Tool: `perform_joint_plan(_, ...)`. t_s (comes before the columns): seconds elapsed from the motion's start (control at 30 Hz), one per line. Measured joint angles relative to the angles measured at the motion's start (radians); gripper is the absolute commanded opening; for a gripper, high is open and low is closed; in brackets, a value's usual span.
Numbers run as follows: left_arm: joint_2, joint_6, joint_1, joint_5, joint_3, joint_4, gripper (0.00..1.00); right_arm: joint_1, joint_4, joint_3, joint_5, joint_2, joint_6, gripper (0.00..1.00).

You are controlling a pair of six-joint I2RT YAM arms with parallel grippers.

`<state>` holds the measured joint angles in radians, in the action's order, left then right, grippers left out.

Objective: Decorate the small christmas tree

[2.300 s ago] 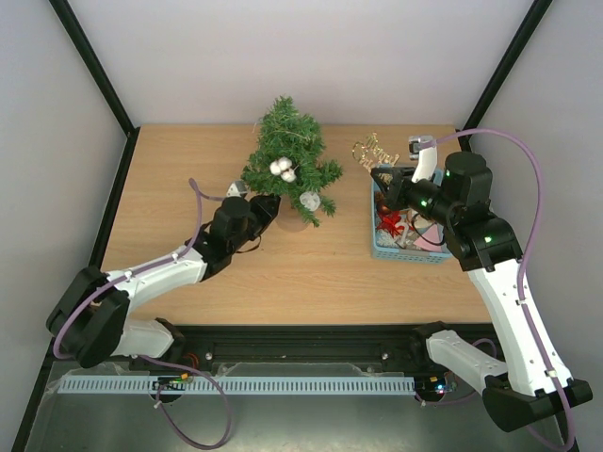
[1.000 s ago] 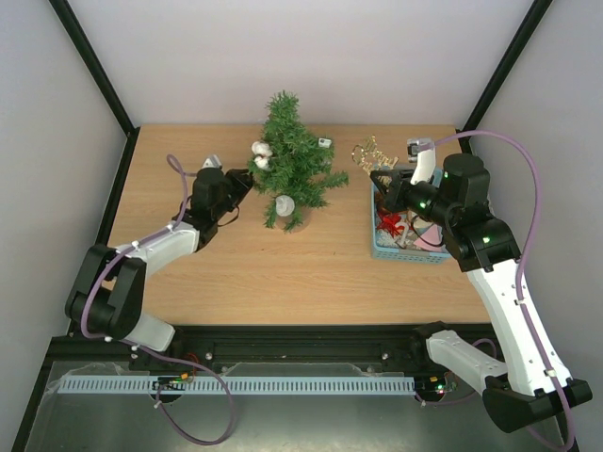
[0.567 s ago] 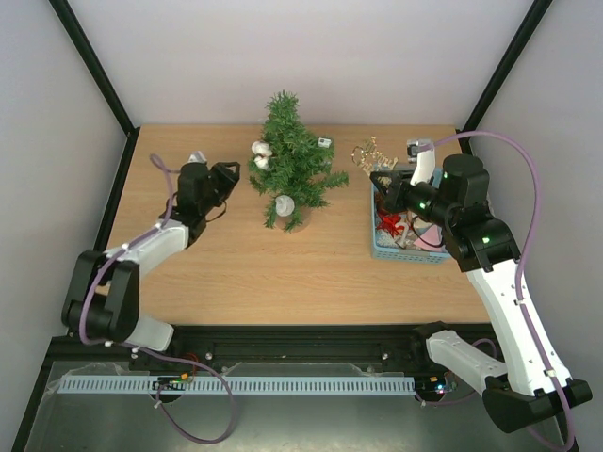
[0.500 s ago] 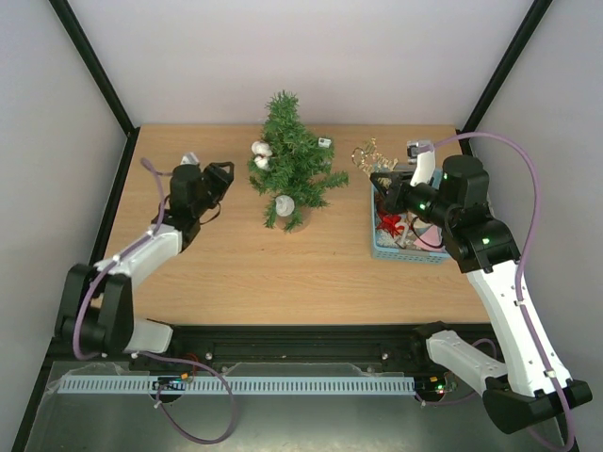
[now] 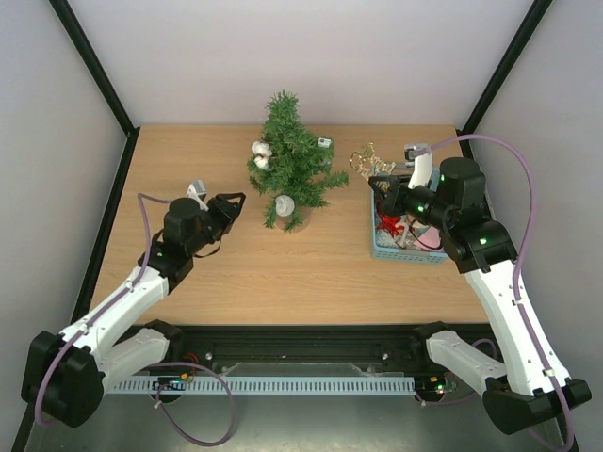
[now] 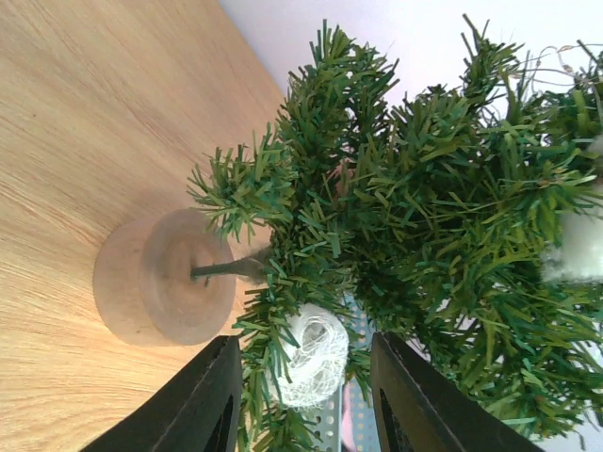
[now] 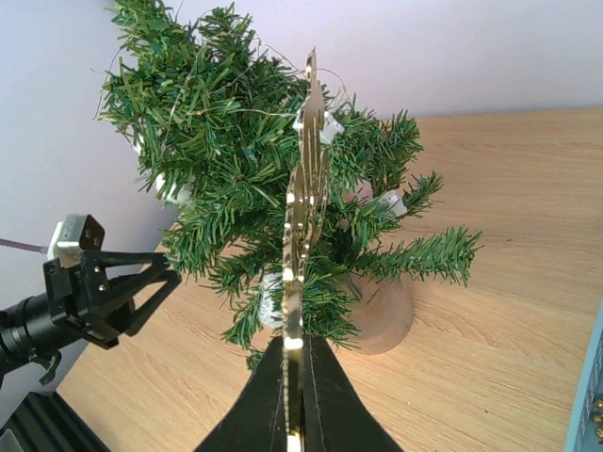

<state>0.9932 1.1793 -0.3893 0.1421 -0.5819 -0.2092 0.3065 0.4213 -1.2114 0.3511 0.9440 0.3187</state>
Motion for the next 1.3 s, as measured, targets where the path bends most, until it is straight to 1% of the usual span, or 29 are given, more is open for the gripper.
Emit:
perform_joint_plan(0.17, -0.001, 0.019, -0.033, 0.003, -0.029, 0.014, 0.40, 0.000, 0.000, 0.000, 0.003, -0.002, 0.000, 0.01)
perform_joint_plan(0.27, 0.033, 0.035, -0.101, 0.003, -0.094, 0.011, 0.41, 0.000, 0.000, 0.000, 0.003, -0.005, 0.000, 0.01)
perform_joint_plan(0.3, 0.047, 0.042, -0.109, 0.004, -0.116, 0.005, 0.41, 0.000, 0.000, 0.000, 0.003, -0.006, 0.000, 0.01)
perform_joint_plan(0.4, 0.085, 0.059, -0.197, 0.003, -0.173, -0.016, 0.41, 0.000, 0.000, 0.000, 0.003, -0.011, 0.000, 0.01)
perform_joint_plan(0.6, 0.113, 0.086, -0.283, -0.027, -0.208, -0.031, 0.41, 0.000, 0.000, 0.000, 0.003, -0.015, 0.000, 0.01)
perform_joint_plan(0.9, 0.222, 0.092, -0.309, -0.071, -0.290, -0.039, 0.42, 0.000, 0.000, 0.001, 0.003, -0.020, 0.000, 0.01)
perform_joint_plan(1.3, 0.254, 0.069, -0.302, -0.137, -0.304, -0.022, 0.37, 0.000, 0.001, 0.001, 0.004, -0.028, 0.001, 0.01)
